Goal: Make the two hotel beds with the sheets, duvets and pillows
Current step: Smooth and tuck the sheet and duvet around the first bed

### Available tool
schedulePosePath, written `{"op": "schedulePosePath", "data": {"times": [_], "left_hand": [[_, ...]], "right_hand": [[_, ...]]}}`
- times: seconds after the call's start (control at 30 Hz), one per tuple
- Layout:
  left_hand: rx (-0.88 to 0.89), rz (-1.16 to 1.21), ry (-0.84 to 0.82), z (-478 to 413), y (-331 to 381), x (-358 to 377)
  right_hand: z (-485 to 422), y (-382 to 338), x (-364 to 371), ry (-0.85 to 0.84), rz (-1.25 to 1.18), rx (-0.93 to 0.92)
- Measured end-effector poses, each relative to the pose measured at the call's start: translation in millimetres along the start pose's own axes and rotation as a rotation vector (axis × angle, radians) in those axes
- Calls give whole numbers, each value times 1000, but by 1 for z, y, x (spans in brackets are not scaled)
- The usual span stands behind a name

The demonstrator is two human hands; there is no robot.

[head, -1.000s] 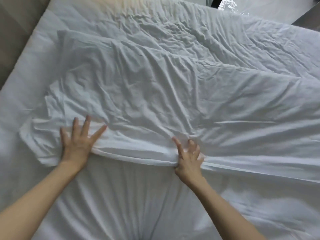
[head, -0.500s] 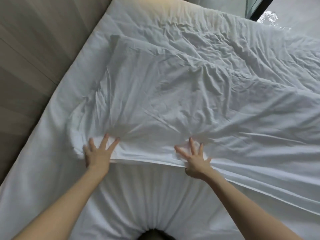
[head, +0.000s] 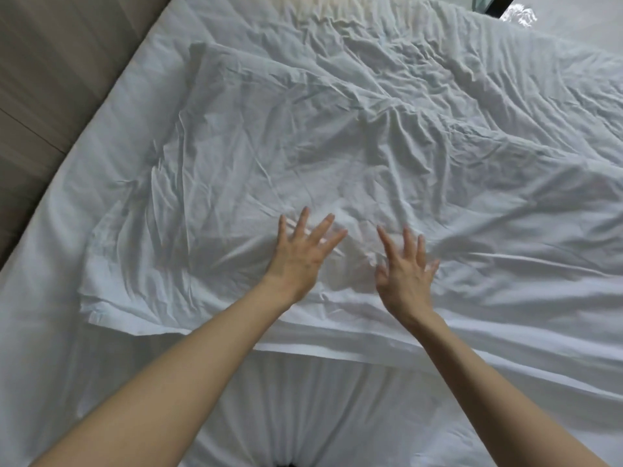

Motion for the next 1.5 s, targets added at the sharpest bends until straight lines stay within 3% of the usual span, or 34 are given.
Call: {"op": "schedulePosePath", "data": {"times": [0.13,0.23,0.37,0.5,0.57,0.63,0.7,0.8,0.93,1.03,1.2,1.5], "left_hand": [[5,49,-39,-33,17,30],[-209,82,-23,-43,-12,50],[-625,117,60,-47,-85,59],[-895,203,53,-54,-119,46],[-773,289,186,-61,-105,42],[-400,278,338,-73,-65,37],[-131,260,370,-93,-7,30],[2,318,312,-134,71,12],[103,105,214,-200,103,12],[82,36,282,-240,89,15],[-146,83,346,-285,27,2],[-569,177,372,-275,-111,7]], "right_hand": [[5,46,20,-21,7,206],[6,56,35,-143,21,282],[-3,43,44,-128,10,235],[-18,40,38,-51,17,6],[-38,45,33,-34,59,-8],[-66,53,27,24,66,80],[-92,59,21,111,7,187],[-111,66,34,220,-17,285],[-116,70,62,348,63,289],[-119,76,68,383,93,291],[-117,74,68,392,113,285],[-114,70,65,338,128,308]]}}
Point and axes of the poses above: each hand's wrist, its own z-axis away from the middle knuckle, its own x-axis out of the palm, y = z × x, the point moved 1 cm from there along -z, towards the middle knuckle, and after that the axes turned 11 degrees about -x, right-handed, at the moved point
